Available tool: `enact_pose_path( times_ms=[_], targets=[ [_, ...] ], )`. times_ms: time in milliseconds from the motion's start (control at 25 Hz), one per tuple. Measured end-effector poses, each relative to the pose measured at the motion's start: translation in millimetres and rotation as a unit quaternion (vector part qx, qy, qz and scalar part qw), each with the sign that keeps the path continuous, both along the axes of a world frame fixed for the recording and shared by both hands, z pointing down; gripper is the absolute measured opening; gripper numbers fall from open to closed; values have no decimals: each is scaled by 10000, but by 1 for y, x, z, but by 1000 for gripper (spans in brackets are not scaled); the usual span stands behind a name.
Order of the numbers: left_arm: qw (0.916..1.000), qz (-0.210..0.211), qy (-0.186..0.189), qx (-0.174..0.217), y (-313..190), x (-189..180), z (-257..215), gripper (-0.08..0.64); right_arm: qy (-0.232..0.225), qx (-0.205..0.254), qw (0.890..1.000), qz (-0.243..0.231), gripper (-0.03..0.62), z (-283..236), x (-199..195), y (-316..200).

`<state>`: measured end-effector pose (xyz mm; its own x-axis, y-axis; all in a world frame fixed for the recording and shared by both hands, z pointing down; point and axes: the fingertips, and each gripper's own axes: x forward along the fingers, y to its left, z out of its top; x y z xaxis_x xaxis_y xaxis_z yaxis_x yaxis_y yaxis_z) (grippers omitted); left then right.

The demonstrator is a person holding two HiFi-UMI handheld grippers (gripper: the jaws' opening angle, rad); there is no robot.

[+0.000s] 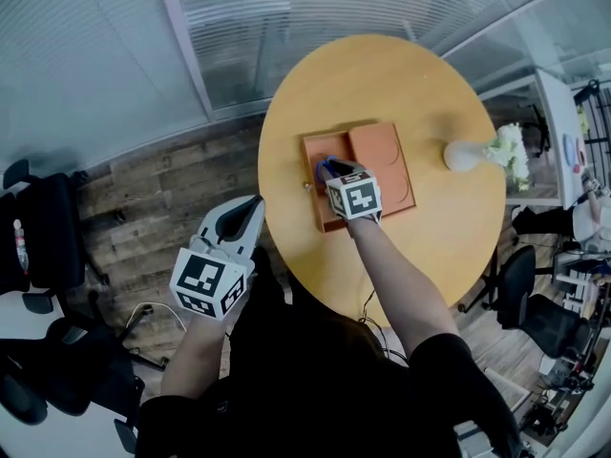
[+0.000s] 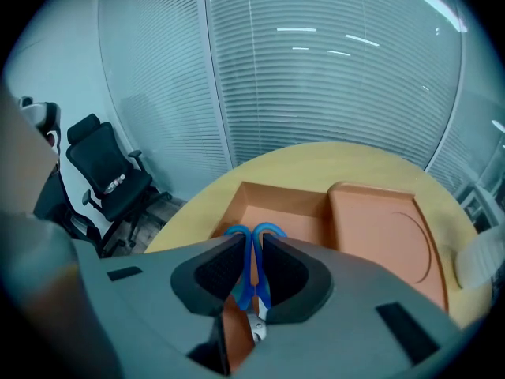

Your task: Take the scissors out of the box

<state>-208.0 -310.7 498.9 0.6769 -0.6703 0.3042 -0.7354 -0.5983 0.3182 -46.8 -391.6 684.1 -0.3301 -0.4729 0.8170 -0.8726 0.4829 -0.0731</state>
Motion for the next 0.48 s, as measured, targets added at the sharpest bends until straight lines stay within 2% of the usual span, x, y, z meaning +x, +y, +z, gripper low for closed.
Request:
enact_pose_path(
  times_ms=[480],
  targets=[
    [9989, 277, -21, 386, 14, 13, -38, 14, -336, 557, 9975, 283, 84, -55, 13, 11]
  ],
)
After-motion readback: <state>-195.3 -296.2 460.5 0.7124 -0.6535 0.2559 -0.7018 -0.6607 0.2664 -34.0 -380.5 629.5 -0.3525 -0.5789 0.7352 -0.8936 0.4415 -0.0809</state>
